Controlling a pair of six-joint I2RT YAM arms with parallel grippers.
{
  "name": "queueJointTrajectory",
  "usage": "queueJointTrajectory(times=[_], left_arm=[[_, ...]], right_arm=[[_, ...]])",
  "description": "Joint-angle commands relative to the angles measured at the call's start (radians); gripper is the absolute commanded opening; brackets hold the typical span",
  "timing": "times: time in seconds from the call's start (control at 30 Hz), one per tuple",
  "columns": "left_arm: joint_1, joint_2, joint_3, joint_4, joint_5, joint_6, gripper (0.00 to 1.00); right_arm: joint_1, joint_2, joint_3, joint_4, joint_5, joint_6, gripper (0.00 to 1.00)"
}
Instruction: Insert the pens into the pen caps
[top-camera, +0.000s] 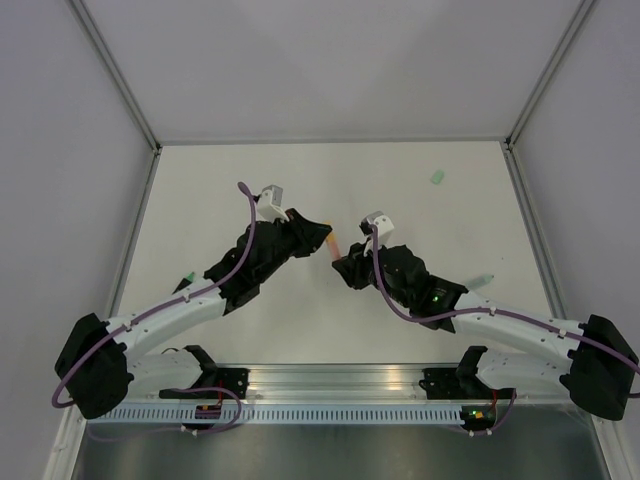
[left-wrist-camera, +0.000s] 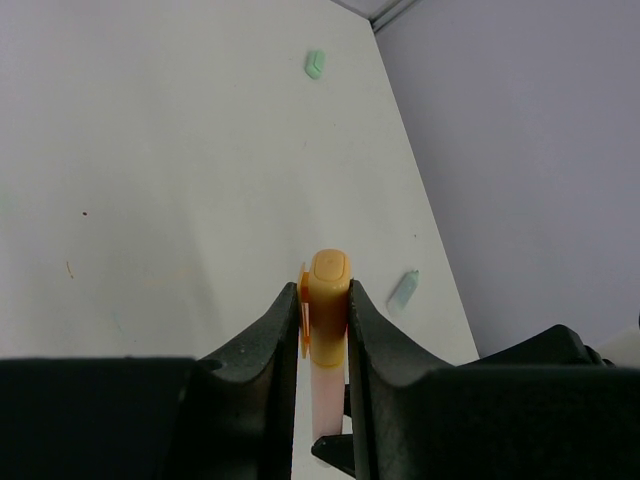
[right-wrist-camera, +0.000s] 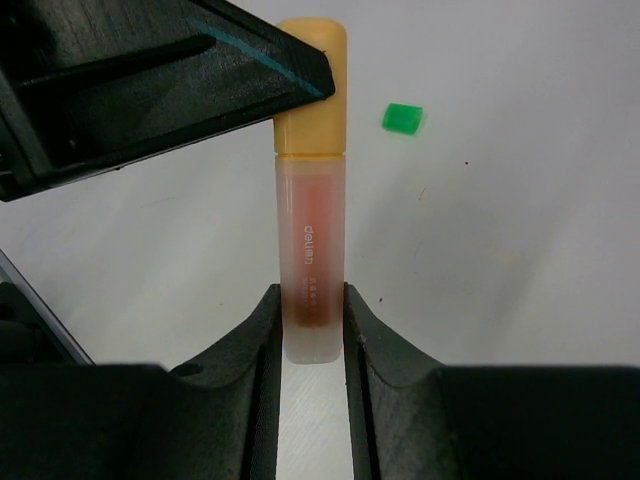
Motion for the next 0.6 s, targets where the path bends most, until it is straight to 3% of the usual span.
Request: queueJointTrajectory(times=[0.0,0.07,0.17,0.3,0.57], left_arm=[[-0.018,0.0,-0.039,0.05,0.029,0.021,0.04],[-0.017,0.005,-0.054,0.069,0.049,0.032,0.08],[-0.017,0.003,-0.074,0.118,0.09,0.037,0.3],[-0.017,-0.007,-0.103,0.187,0.14,0.02,0.43],[-0.017,-0.02,-0.098,0.179,0.158,0.021,0.49]], right_arm=[[-0.001,-0.043,0.004,0.062,0.068,-0.008,0.0],[-0.001,-0.048,0.002,0.062,0.071,-0.013,0.0],[-0.001,-0.051,0.002,0.06,0.073,-0.016,0.0],[-0.002,-0.048,0.002,0.06,0.07,-0.016,0.0],[-0.001,-0.051,0.001,0.062,0.064,-0.017,0.0]])
